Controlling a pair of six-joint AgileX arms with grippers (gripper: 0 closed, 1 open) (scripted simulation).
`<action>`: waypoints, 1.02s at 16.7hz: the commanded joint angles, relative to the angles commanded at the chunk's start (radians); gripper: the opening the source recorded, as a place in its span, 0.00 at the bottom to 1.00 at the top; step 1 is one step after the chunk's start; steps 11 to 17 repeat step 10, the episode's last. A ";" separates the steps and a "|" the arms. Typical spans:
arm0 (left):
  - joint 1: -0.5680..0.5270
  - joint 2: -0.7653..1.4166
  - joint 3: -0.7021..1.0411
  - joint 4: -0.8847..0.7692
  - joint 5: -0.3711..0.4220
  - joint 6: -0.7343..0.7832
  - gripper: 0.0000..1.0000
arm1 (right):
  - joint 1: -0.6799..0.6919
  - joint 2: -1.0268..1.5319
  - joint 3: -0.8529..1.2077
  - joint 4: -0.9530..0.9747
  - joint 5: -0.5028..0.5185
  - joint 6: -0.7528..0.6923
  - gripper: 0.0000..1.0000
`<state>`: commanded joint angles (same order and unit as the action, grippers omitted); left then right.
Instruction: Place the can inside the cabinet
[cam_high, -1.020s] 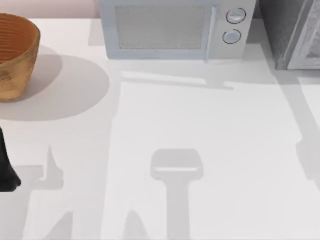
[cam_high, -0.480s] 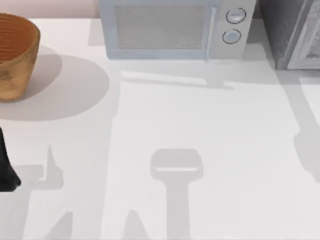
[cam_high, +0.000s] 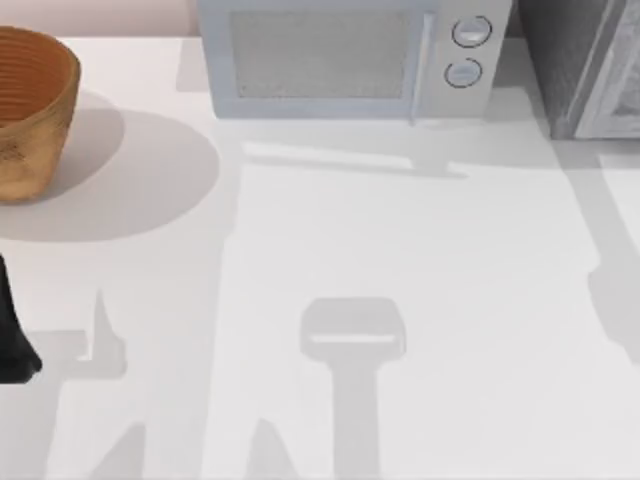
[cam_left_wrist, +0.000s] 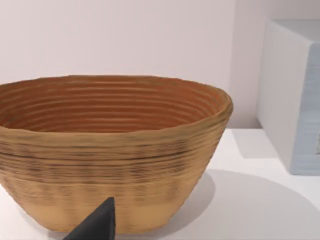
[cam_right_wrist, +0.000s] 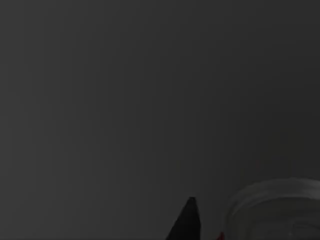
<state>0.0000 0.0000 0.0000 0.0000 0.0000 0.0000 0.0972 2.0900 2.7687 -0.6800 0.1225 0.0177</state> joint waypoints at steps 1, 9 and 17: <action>0.000 0.000 0.000 0.000 0.000 0.000 1.00 | 0.000 0.000 0.000 0.000 0.000 0.000 0.75; 0.000 0.000 0.000 0.000 0.000 0.000 1.00 | 0.000 0.000 0.000 0.000 0.000 0.000 1.00; 0.000 0.000 0.000 0.000 0.000 0.000 1.00 | 0.000 0.000 0.000 0.000 0.000 0.000 1.00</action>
